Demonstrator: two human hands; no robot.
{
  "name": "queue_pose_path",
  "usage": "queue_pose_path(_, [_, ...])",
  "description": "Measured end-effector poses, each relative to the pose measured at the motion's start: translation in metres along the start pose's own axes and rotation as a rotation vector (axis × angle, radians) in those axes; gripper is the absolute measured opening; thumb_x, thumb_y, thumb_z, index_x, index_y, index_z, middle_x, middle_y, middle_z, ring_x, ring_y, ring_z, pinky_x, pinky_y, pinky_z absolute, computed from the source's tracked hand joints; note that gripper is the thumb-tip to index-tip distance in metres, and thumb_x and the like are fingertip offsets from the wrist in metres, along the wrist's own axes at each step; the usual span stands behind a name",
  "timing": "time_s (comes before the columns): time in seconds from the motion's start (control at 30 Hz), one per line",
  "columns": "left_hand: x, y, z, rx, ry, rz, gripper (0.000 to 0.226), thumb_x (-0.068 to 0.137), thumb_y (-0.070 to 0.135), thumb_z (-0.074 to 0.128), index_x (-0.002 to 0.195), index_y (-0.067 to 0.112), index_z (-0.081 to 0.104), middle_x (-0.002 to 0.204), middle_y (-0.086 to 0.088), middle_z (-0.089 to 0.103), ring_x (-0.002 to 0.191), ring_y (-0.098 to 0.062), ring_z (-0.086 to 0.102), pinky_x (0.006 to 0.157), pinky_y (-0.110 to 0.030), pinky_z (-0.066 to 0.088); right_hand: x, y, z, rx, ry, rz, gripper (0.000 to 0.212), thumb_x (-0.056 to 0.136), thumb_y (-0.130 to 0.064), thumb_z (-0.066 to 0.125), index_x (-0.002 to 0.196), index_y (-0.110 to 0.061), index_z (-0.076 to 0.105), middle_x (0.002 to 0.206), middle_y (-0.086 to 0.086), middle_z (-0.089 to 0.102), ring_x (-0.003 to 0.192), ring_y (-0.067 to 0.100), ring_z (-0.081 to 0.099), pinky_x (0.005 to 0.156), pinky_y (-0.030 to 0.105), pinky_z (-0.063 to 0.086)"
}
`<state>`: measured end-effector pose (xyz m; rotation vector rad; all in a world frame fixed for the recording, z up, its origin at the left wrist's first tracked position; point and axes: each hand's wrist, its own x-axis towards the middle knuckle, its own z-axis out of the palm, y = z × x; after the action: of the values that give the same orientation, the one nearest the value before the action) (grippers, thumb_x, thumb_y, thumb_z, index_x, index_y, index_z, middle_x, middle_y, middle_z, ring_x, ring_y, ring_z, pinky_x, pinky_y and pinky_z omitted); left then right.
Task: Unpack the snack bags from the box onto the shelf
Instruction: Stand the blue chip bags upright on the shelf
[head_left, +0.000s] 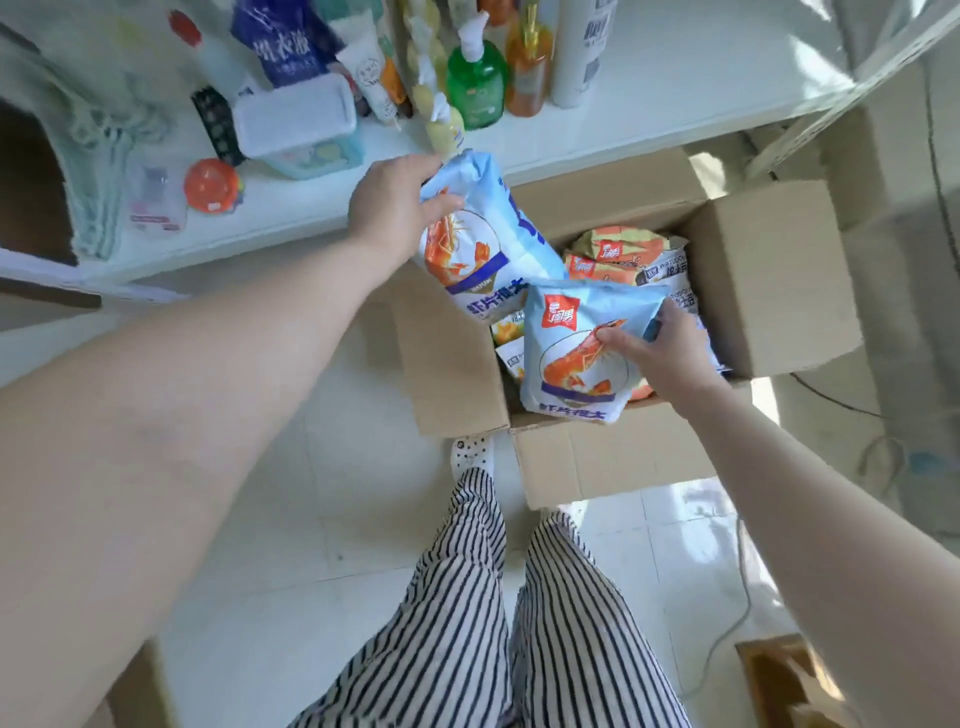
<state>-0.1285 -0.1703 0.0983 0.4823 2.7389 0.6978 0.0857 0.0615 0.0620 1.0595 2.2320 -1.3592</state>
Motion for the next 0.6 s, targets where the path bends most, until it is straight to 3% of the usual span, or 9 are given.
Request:
queue_pose_path(0.07, [-0.033,0.002,-0.031,-0.014,-0.03,-0.032,0.047,0.084,0.035,0.068,0.06,0.016,0.033,0.06,0.0,0.037,0.067,-0.024,0.037,0.057,-0.035,0.016,-0.029,-0.013,-0.011,0.0,-0.036,0.022,0.055,0.072,-0.044,0.083,0.108,-0.01,0.059,0.104,0.009,0.069,0.093,0.028,0.067,0.08,0.051,0.057])
queue_pose_path(0.2, [-0.101,-0.012,-0.073,-0.054,-0.089,-0.119,0.034,0.081,0.032,0.073,0.066,0.01,0.052,0.062,-0.001,0.044,0.065,-0.022,0.041,0.058,-0.031,0.023,-0.084,-0.031,-0.023,0.034,-0.102,0.032,0.046,0.075,-0.037,0.082,0.109,-0.014,0.062,0.102,0.002,0.071,0.089,0.024,0.071,0.08,0.05,0.059])
queue_pose_path(0.33, [-0.177,-0.029,-0.099,-0.063,-0.132,-0.165,0.046,0.079,0.026,0.076,0.053,0.017,0.039,0.054,0.003,0.039,0.061,-0.022,0.038,0.058,-0.031,0.023,-0.13,-0.049,-0.029,0.069,-0.112,0.018,0.039,0.084,-0.031,0.076,0.112,-0.009,0.062,0.104,0.005,0.071,0.092,0.026,0.07,0.081,0.044,0.059])
queue_pose_path(0.47, [-0.238,-0.041,-0.12,0.002,-0.189,-0.166,0.049,0.079,0.03,0.076,0.054,0.016,0.036,0.054,0.001,0.036,0.061,-0.023,0.037,0.055,-0.033,0.021,-0.17,-0.07,-0.025,0.017,-0.133,0.0,0.051,0.076,-0.042,0.08,0.109,-0.008,0.062,0.104,0.007,0.072,0.09,0.025,0.071,0.081,0.049,0.059])
queue_pose_path(0.53, [-0.264,-0.045,-0.133,0.013,-0.207,-0.16,0.05,0.08,0.031,0.075,0.054,0.016,0.035,0.054,0.0,0.035,0.061,-0.023,0.035,0.052,-0.033,0.019,-0.185,-0.077,-0.014,-0.025,-0.151,-0.03,0.059,0.065,-0.053,0.082,0.106,-0.013,0.064,0.099,0.002,0.072,0.09,0.023,0.071,0.079,0.045,0.06])
queue_pose_path(0.6, [-0.285,-0.048,-0.146,0.028,-0.237,-0.152,0.05,0.081,0.031,0.074,0.055,0.016,0.035,0.054,-0.001,0.033,0.06,-0.023,0.033,0.051,-0.033,0.018,-0.202,-0.086,0.001,-0.05,-0.165,-0.06,0.052,0.072,-0.047,0.081,0.108,-0.013,0.063,0.097,0.0,0.072,0.089,0.021,0.07,0.076,0.038,0.059])
